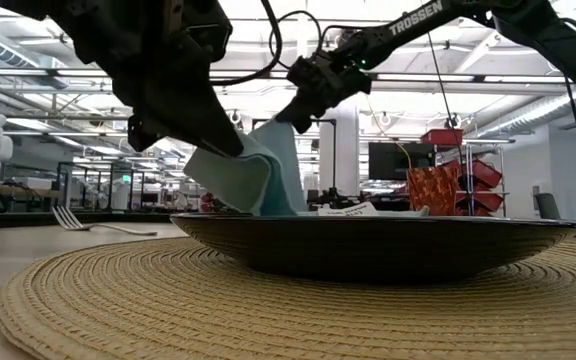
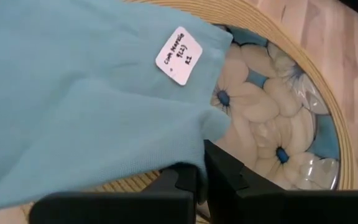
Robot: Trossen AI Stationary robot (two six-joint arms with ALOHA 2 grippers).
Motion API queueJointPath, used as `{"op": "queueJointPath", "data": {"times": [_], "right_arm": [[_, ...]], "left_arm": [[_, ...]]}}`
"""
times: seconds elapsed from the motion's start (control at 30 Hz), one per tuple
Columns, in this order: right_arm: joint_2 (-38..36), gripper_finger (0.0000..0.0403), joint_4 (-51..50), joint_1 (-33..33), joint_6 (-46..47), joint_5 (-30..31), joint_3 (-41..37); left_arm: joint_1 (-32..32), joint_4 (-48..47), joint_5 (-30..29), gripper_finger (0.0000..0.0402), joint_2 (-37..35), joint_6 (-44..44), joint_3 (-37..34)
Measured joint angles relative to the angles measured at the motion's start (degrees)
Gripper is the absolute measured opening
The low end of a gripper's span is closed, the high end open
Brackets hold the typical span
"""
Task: Set table place
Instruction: Fold the blue napkin
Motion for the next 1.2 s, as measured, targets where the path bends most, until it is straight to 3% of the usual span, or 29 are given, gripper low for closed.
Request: {"op": "queueJointPath", "data": {"times": [0.23, 0.37, 0.67, 0.87, 1.0, 1.2], "right_arm": [[0.0, 0.0158, 1.5, -0.2, 1.8, 0.9, 0.0], [0.0, 0.0192, 2.5, -0.8, 2.6, 1.0, 0.0], [0.0, 0.0189, 1.0, -0.8, 2.8, 0.7, 0.0], [0.0, 0.0188, -2.7, -0.8, 1.7, 0.4, 0.0], [0.0, 0.0187, -4.7, -0.9, 0.9, 0.4, 0.0], [0.0, 0.0187, -7.8, -0.9, 0.2, 0.2, 0.0]], "left_arm": [[-1.7, -2.4, -3.5, 0.0000, 0.0, -2.9, 0.0], [-3.0, -5.7, -6.4, 0.0000, 0.0, -7.3, 0.0], [-4.4, -5.9, -8.1, 0.0000, 0.0, -9.5, 0.0], [-5.0, -13.5, -8.8, 0.0002, 0.0, -17.7, 0.0], [-6.7, -15.3, -8.7, 0.0024, 0.0, -19.7, 0.0], [-9.6, -8.7, -6.9, 0.0074, 0.0, -21.0, 0.0]]}}
